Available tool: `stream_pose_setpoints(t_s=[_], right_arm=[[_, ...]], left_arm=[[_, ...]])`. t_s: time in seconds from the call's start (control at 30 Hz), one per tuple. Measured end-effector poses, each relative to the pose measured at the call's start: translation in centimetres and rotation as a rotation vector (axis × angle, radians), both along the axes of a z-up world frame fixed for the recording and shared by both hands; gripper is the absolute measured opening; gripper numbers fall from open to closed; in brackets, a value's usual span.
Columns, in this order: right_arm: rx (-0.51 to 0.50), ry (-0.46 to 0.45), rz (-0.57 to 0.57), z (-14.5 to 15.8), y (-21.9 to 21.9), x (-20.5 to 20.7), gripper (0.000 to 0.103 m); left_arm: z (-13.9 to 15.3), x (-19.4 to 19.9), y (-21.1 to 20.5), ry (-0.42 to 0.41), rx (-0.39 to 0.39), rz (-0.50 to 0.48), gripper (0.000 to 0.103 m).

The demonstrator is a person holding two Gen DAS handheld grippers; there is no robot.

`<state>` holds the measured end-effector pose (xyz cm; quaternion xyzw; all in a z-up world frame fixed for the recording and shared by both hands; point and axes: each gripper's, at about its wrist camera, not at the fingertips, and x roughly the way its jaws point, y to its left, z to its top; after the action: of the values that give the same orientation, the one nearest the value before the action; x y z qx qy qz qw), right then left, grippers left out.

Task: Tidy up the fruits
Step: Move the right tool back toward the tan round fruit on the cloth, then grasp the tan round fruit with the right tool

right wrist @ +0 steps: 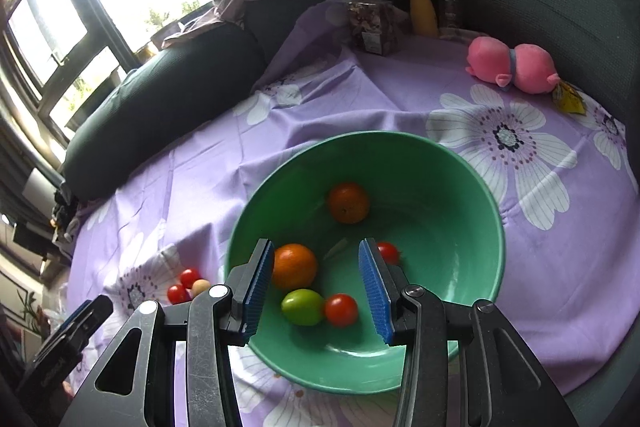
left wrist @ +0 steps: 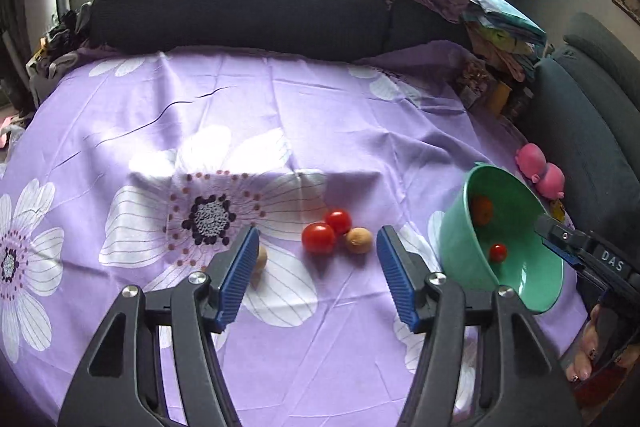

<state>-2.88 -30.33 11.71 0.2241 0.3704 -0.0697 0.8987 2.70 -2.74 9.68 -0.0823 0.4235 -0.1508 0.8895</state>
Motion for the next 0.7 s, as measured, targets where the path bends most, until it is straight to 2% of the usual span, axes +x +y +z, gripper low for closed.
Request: stream_pose_setpoints(t_s=[0.07, 0.2, 0.3, 0.5, 0.6, 0.7], right_arm=[[0.018, -0.027, 0.093, 0.4, 2.0, 0.5, 0.044], [-0.020, -0.021, 0.214, 0.3, 6.5, 2.1, 0.044], [-0.033, 0.009, 0.267, -0.8, 9.2, 4.0, 0.044], [-0.079, 0.135, 0.302, -4.5, 12.6, 7.2, 0.044], [-0.110, 0.165, 0.291, -5.3, 13.1, 7.9, 0.037], [-0.136, 0.182, 0.275, -5.8, 13.1, 8.5, 0.036]], left_arm=[[-1.3, 0.7, 2.0, 0.048, -0.030, 0.065, 0.061], [-2.8, 2.0, 4.2, 0.100, -0.077, 0.148, 0.060], [-3.7, 2.7, 4.2, 0.127, -0.073, 0.140, 0.060], [-5.9, 3.8, 4.3, 0.209, -0.056, 0.166, 0.055], [-6.4, 4.0, 3.9, 0.226, -0.073, 0.136, 0.055], [-6.8, 4.3, 3.5, 0.228, -0.051, 0.149, 0.050]])
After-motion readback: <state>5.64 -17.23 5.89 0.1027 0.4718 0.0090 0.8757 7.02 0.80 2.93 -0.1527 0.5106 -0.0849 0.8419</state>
